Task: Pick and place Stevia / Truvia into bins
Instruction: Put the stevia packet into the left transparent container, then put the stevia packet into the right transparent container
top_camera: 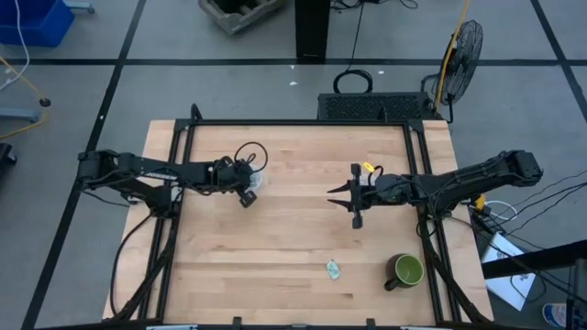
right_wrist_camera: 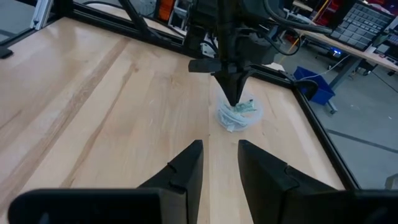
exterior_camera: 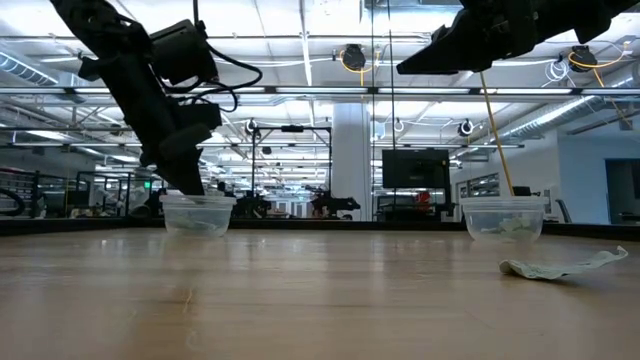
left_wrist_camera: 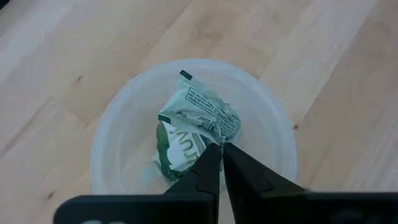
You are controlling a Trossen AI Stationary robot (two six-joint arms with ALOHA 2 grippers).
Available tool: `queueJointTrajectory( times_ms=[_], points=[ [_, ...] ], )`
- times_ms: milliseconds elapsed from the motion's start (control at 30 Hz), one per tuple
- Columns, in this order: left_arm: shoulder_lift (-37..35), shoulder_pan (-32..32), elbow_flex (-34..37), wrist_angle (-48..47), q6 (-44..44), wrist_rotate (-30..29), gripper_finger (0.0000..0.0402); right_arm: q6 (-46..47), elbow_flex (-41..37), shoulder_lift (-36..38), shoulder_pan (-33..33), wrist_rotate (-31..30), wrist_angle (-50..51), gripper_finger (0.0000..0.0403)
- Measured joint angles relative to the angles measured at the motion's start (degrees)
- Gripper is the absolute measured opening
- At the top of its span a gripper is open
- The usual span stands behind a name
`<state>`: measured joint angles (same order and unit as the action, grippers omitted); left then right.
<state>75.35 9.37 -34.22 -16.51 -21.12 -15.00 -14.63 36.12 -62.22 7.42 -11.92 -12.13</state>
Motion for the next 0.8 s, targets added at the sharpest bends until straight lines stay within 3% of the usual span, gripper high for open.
queueJointTrajectory(
  times_ms=[400, 567, 800],
  points=[
    [0.0, 0.0, 0.0, 0.2, 0.4, -2.9, 0.0142, 0.5, 0.0, 0.0, 0.0, 0.1, 1.4, 0.0094],
    [0.0, 0.0, 0.0, 0.5, -0.1, -3.5, 0.0147, 2.6, 0.0, -0.2, 1.1, 0.5, 1.6, 0.0096],
    [-0.1, 0.0, 0.0, 3.4, 0.7, -3.5, 0.0134, 6.9, 0.0, -4.6, 3.8, 12.1, 0.8, 0.0142]
  ],
)
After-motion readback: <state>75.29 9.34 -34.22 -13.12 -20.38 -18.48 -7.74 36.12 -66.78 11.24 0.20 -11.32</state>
